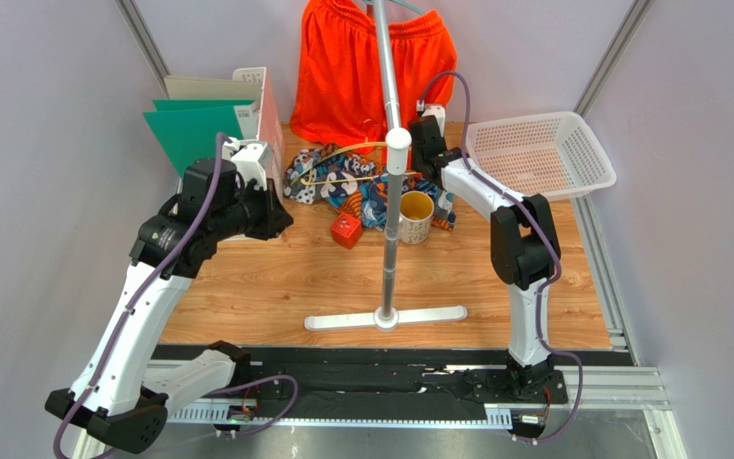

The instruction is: Remove the shorts from the hanger

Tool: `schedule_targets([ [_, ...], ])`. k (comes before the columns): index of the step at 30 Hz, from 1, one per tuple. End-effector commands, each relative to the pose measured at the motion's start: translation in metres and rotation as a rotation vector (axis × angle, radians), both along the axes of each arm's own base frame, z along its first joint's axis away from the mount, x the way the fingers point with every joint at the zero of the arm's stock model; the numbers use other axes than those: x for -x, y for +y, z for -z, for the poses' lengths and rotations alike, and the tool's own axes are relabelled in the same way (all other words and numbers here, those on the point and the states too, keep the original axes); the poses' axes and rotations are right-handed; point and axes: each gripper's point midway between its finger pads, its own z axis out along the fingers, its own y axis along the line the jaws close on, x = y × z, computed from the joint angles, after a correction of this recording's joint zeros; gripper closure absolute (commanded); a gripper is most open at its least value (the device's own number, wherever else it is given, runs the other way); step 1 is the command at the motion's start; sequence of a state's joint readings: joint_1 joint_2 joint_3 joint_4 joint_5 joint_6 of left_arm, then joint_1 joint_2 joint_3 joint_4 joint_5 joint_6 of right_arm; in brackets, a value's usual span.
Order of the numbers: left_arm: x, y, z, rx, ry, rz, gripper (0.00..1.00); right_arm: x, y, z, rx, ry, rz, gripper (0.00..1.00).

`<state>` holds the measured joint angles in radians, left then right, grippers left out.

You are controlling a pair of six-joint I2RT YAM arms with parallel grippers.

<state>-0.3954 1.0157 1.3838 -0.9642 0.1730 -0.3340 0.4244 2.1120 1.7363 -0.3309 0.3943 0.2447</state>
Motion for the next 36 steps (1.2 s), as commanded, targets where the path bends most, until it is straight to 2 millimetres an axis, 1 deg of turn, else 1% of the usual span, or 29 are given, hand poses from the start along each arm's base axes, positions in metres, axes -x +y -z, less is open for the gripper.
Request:
schedule_targets([
  [1,0.002,-0.001,-0.016,0.004,-0.045,0.008,0.90,-0.006,0.006,-0.055,-0.054,-0.163,-0.011,1.00],
  [2,0.002,-0.001,-0.017,0.002,-0.046,0.008,0.90,-0.005,0.010,-0.059,-0.061,-0.180,-0.015,1.00],
  [7,0.004,0.003,-0.015,-0.008,-0.044,-0.005,0.90,-0.003,0.007,-0.085,-0.068,-0.248,0.008,1.00],
  [8,0.004,0.003,-0.017,-0.008,-0.047,-0.006,0.90,-0.003,0.006,-0.093,-0.067,-0.271,0.004,1.00],
  [10,0.006,0.004,-0.019,-0.010,-0.050,-0.005,0.90,-0.002,0.007,-0.100,-0.059,-0.296,-0.019,1.00],
  [11,0.006,0.004,-0.020,-0.012,-0.051,-0.008,0.90,-0.001,0.010,-0.108,-0.066,-0.334,-0.049,1.00],
  [12,0.005,0.005,-0.021,-0.017,-0.056,-0.010,0.90,-0.001,0.012,-0.112,-0.077,-0.352,-0.056,1.00],
  [14,0.004,0.005,-0.023,-0.017,-0.061,-0.011,0.90,-0.005,0.018,-0.129,-0.118,-0.415,-0.070,1.00],
  [16,0.002,0.003,-0.023,-0.013,-0.054,-0.009,0.90,-0.008,0.024,-0.138,-0.142,-0.441,-0.086,1.00],
  [17,0.002,0.001,-0.028,-0.001,-0.060,0.000,0.91,-0.009,0.027,-0.144,-0.155,-0.456,-0.096,1.00],
  [19,0.002,-0.001,-0.031,0.010,-0.059,0.003,0.90,-0.008,0.032,-0.160,-0.176,-0.495,-0.113,1.00],
  [20,0.003,-0.001,-0.036,0.014,-0.064,0.005,0.90,-0.007,0.033,-0.164,-0.184,-0.506,-0.115,1.00],
  [21,0.003,0.000,-0.038,0.013,-0.070,0.003,0.90,-0.005,0.032,-0.173,-0.187,-0.522,-0.113,1.00],
  [23,0.004,0.003,-0.040,0.009,-0.078,-0.007,0.90,-0.001,0.029,-0.180,-0.193,-0.533,-0.105,1.00],
  [24,0.005,0.003,-0.041,0.011,-0.082,-0.011,0.89,0.004,0.029,-0.184,-0.198,-0.536,-0.109,1.00],
  [27,0.005,0.003,-0.037,0.018,-0.072,-0.019,0.86,0.014,0.026,-0.183,-0.204,-0.530,-0.121,1.00],
  [32,0.003,-0.003,-0.033,0.028,-0.052,0.007,0.73,0.027,0.026,-0.179,-0.179,-0.520,-0.170,1.00],
  [33,0.002,-0.005,-0.029,0.029,-0.042,0.014,0.71,0.029,0.026,-0.181,-0.181,-0.530,-0.180,1.00],
  [34,0.002,-0.007,-0.028,0.033,-0.040,0.022,0.66,0.034,0.025,-0.184,-0.172,-0.539,-0.196,1.00],
  [35,0.002,-0.008,-0.027,0.038,-0.031,0.023,0.63,0.036,0.025,-0.185,-0.169,-0.543,-0.208,1.00],
  [36,0.002,-0.009,-0.024,0.041,-0.023,0.026,0.61,0.038,0.026,-0.191,-0.170,-0.560,-0.220,1.00],
])
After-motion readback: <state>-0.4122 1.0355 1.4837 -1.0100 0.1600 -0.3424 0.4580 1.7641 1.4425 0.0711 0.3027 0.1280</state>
